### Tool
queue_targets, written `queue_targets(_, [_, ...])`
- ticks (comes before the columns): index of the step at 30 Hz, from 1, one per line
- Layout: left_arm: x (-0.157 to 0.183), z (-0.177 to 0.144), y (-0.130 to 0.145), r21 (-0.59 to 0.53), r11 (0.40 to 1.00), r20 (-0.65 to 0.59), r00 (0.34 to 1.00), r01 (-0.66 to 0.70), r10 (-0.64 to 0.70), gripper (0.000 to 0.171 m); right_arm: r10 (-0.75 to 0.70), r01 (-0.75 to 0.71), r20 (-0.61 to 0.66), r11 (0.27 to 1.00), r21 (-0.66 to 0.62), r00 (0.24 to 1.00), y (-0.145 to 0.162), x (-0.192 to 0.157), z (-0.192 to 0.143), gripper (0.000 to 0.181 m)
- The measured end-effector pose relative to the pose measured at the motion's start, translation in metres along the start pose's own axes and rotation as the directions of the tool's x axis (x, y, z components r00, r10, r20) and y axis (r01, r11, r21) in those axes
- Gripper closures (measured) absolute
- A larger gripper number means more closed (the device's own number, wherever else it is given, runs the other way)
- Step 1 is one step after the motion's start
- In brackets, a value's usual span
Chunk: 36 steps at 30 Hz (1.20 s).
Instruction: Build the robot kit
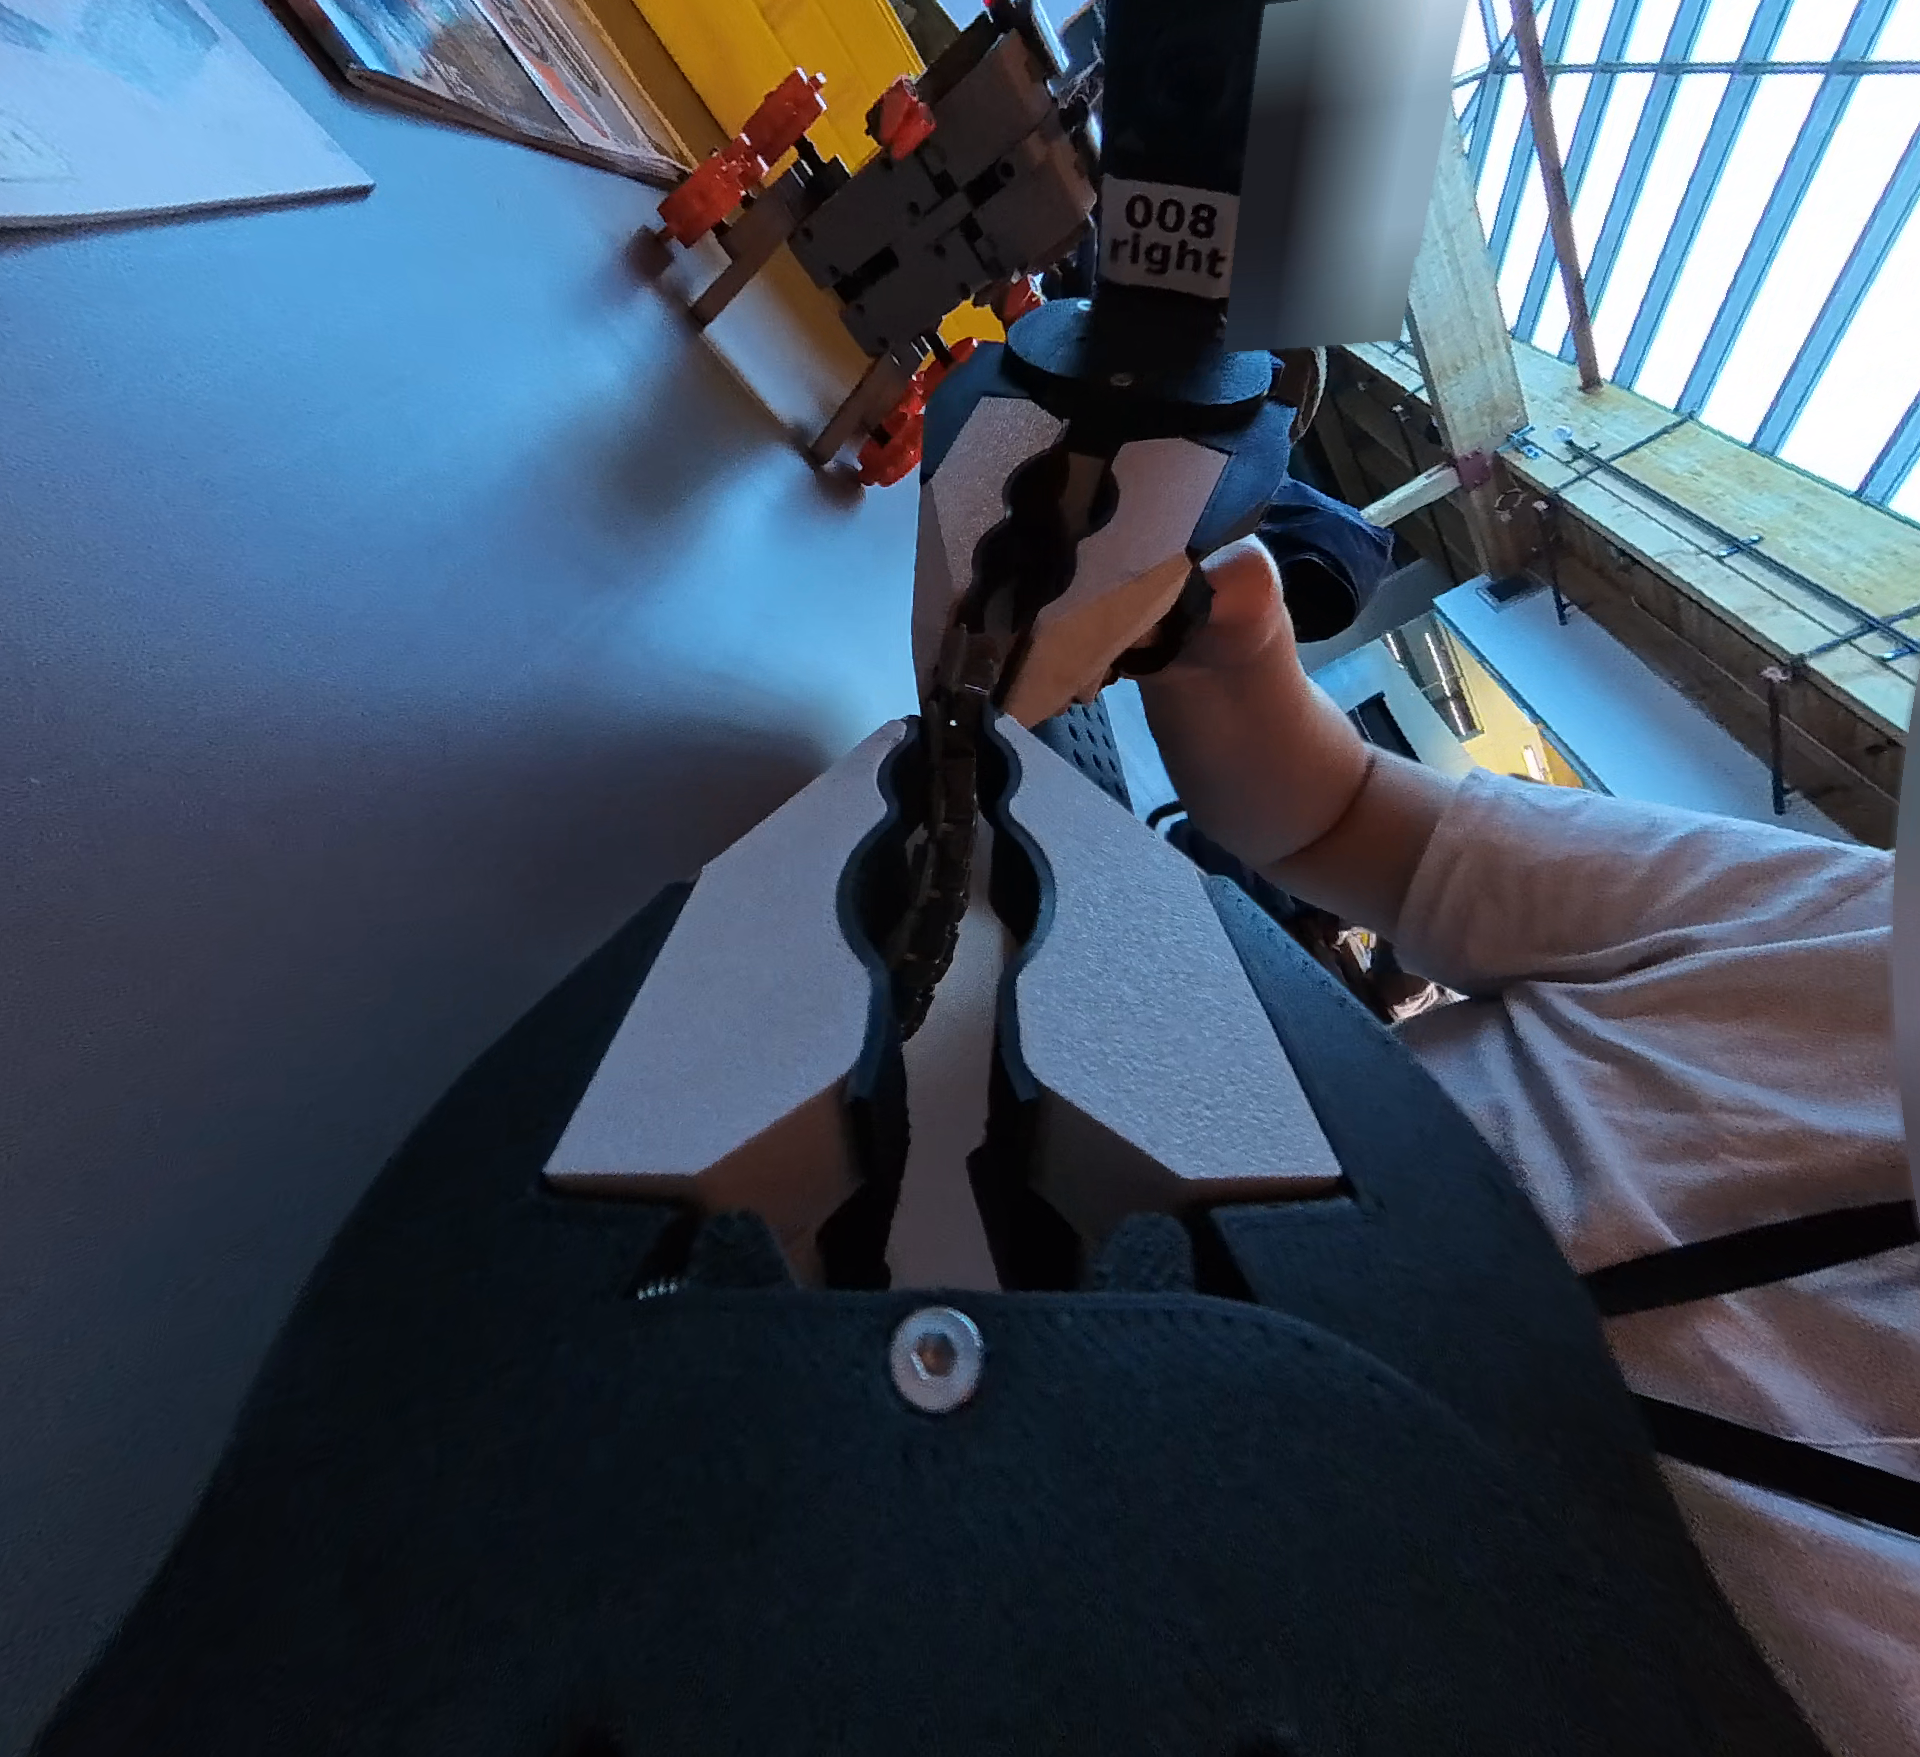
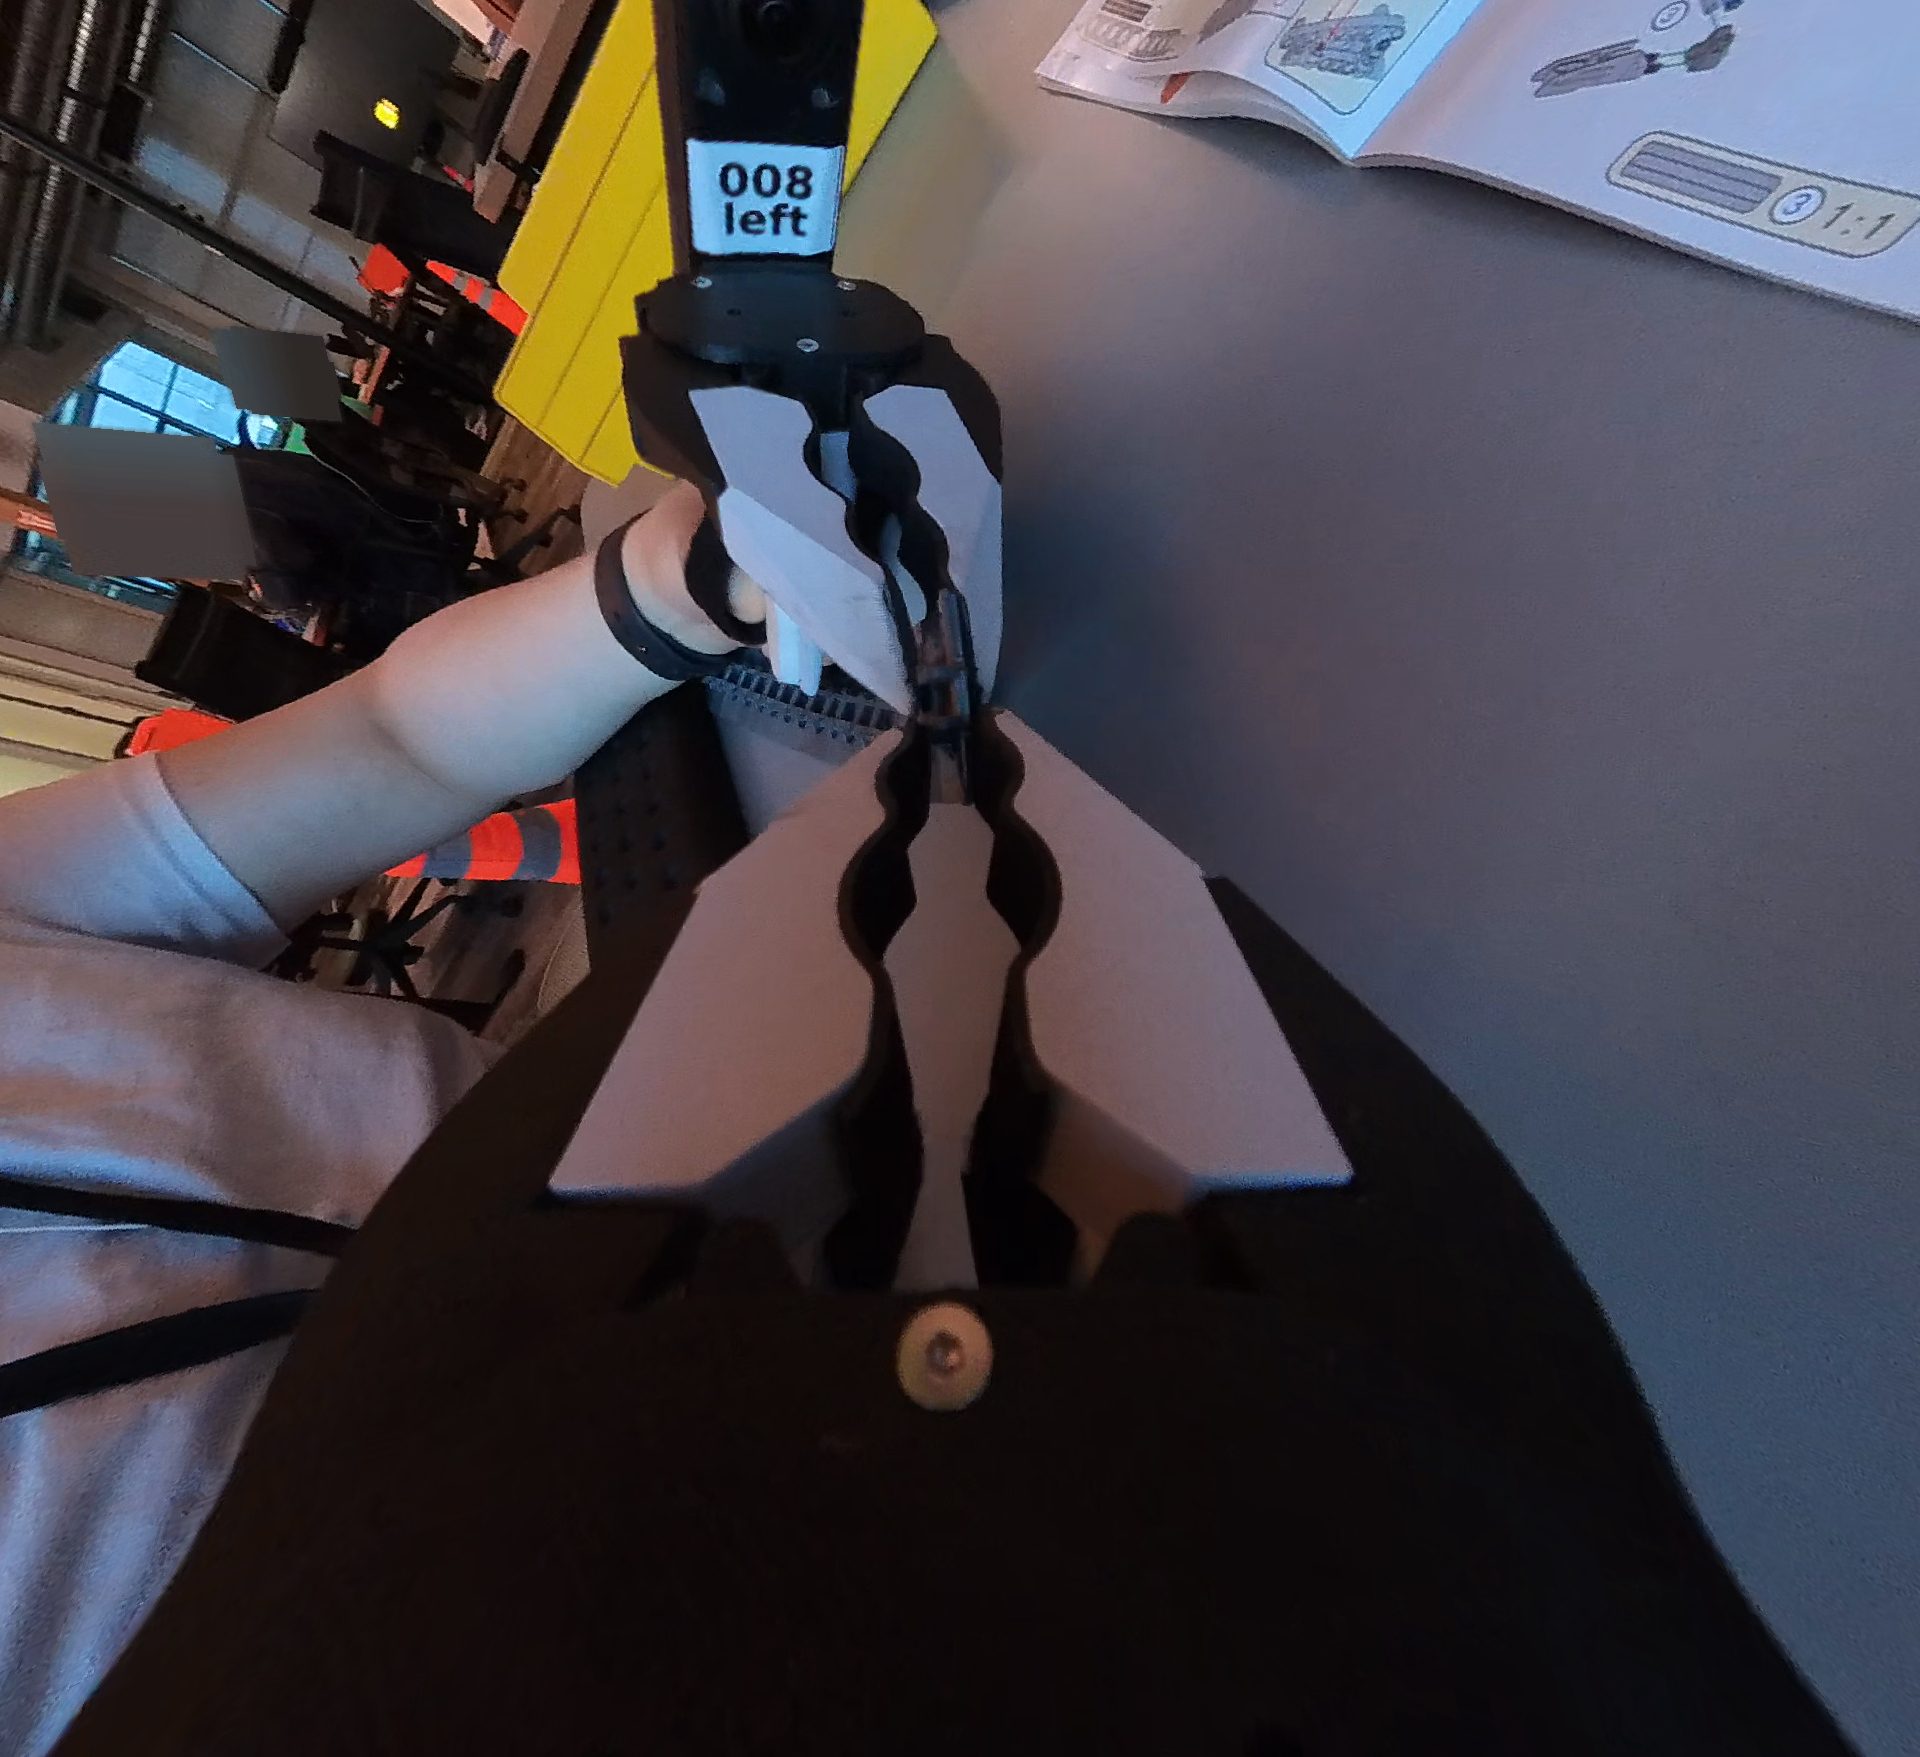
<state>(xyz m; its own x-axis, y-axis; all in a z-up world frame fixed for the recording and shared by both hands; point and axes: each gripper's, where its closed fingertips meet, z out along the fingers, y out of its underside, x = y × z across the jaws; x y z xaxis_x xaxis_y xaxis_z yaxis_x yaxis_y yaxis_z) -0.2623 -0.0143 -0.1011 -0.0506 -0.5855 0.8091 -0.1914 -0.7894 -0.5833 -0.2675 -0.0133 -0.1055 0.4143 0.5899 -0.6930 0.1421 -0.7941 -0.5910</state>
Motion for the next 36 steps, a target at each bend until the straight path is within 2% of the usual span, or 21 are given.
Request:
queue_targets(12, [-0.010, 0.000, -0.001, 0.021, 1.000, 0.092, 0.996, -0.007, 0.005, 0.164, -0.060, 0.051, -0.151, 0.997, -0.059, 0.987, -0.001, 0.011, 0.004, 0.175])
queue_targets(18, [-0.018, 0.000, -0.003, 0.035, 0.999, 0.139, 0.990, 0.000, -0.005, 0.164, -0.127, 0.097, -0.232, 0.986, -0.139, 0.964, -0.003, 0.017, 0.006, 0.175])
queue_targets(21, [-0.017, -0.002, -0.006, 0.050, 0.999, 0.126, 0.992, 0.005, -0.011, 0.164, -0.205, 0.175, -0.194, 0.971, -0.163, 0.959, -0.006, 0.017, 0.006, 0.174])
queue_targets(25, [-0.008, 0.001, -0.002, 0.016, 0.999, 0.085, 0.995, -0.046, 0.045, 0.164, -0.204, 0.188, -0.101, 0.971, -0.145, 0.974, -0.009, 0.007, 0.000, 0.171])
queue_targets(28, [-0.007, 0.002, -0.001, 0.011, 0.999, 0.080, 0.995, -0.051, 0.050, 0.164, -0.169, 0.159, -0.067, 0.978, -0.137, 0.983, -0.012, 0.004, -0.005, 0.175])
queue_targets(36, [-0.005, 0.002, 0.000, 0.001, 0.998, 0.074, 0.995, -0.068, 0.068, 0.163, -0.098, 0.089, -0.030, 0.968, -0.235, 0.995, -0.007, 0.002, -0.002, 0.175])
